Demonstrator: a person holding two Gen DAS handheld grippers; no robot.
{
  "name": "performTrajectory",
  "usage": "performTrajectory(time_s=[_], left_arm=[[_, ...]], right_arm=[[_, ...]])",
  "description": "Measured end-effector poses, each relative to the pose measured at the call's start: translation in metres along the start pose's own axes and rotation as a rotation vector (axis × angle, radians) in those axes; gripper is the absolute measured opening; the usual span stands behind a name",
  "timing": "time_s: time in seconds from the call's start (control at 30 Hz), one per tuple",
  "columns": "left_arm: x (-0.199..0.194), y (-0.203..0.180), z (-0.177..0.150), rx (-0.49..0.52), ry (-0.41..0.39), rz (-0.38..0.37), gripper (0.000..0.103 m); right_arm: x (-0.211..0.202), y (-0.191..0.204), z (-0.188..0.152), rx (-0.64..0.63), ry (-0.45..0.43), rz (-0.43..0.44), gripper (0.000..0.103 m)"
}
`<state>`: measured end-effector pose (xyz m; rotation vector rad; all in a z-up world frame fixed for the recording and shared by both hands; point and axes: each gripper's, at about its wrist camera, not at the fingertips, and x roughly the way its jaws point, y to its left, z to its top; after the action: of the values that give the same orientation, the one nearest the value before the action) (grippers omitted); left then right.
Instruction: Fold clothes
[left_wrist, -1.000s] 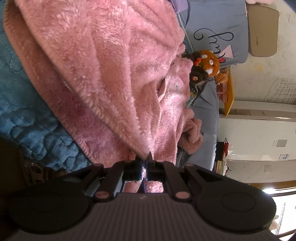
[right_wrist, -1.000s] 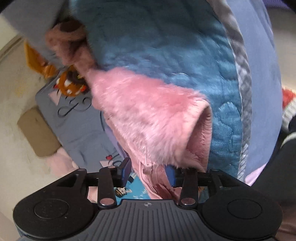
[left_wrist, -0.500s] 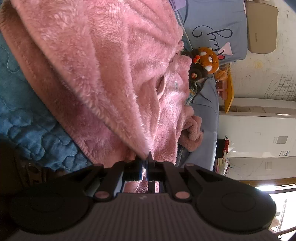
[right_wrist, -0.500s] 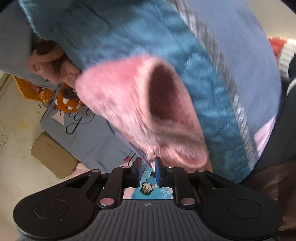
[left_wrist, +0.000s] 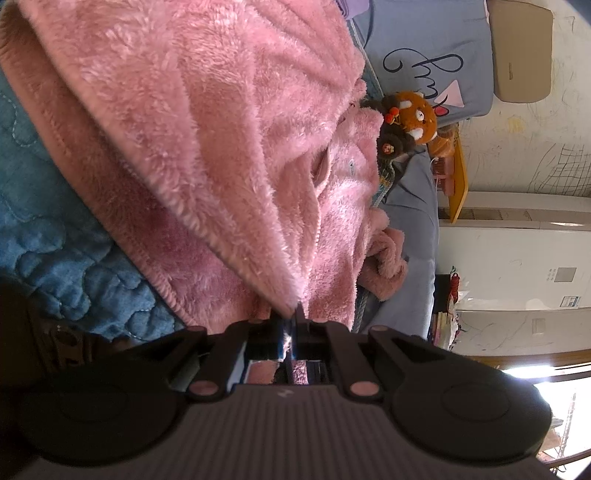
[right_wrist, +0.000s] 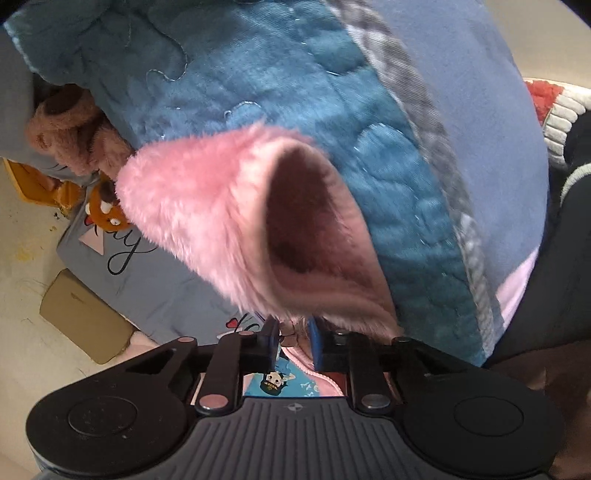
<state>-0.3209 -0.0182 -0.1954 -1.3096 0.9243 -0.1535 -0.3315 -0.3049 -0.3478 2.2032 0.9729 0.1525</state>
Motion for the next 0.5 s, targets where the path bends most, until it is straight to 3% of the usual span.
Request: performTrajectory(time_s=[0.3,0.5], left_arm=[[0.0,0.001,0.0,0.002,-0.001,-0.004,0.003],[-0.001,0.001,-0.001,-0.001,-0.01,-0.009,0.003]], right_arm=[[0.003,-0.019,-0.031,0.007,0.109,-0.042,0.011],[0.01,-0.029,-0.039,0.018,0.126,-0.096,0.011]])
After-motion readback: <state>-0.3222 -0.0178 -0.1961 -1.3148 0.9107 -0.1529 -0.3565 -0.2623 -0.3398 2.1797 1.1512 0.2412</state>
